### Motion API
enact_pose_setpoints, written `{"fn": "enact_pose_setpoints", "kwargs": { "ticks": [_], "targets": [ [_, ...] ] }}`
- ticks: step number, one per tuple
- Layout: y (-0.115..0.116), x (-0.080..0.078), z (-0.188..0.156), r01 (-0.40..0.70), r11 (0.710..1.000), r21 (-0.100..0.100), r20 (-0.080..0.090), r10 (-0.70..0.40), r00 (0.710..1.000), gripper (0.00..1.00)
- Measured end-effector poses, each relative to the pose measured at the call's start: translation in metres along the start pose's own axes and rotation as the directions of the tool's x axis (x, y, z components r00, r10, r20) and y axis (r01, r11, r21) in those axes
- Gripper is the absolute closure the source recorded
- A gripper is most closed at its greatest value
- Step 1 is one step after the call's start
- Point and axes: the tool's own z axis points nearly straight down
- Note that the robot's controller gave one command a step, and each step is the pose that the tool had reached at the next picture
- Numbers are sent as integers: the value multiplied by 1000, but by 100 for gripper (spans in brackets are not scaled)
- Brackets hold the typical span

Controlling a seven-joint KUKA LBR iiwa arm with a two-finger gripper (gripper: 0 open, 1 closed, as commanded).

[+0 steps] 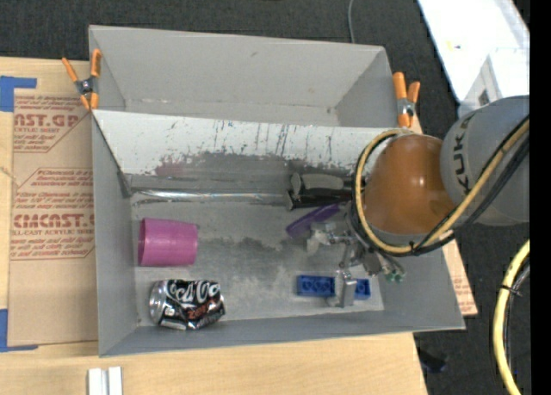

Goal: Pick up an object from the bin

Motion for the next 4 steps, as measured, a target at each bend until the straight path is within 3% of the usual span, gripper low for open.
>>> {"fn": "enact_pose_setpoints", "kwargs": {
  "ticks": [1, 2, 3, 4],
  "targets": [
    [11, 13, 0, -26, 1000, -4, -7, 26, 1000, 100],
    [11, 13, -1, -27, 1000, -4, -7, 27, 1000, 100],
    [12, 16, -30, -26, 1000, -7, -18, 26, 999, 100],
    [12, 14, -66, -26, 1000, -5, -13, 26, 1000, 100]
  ]
}}
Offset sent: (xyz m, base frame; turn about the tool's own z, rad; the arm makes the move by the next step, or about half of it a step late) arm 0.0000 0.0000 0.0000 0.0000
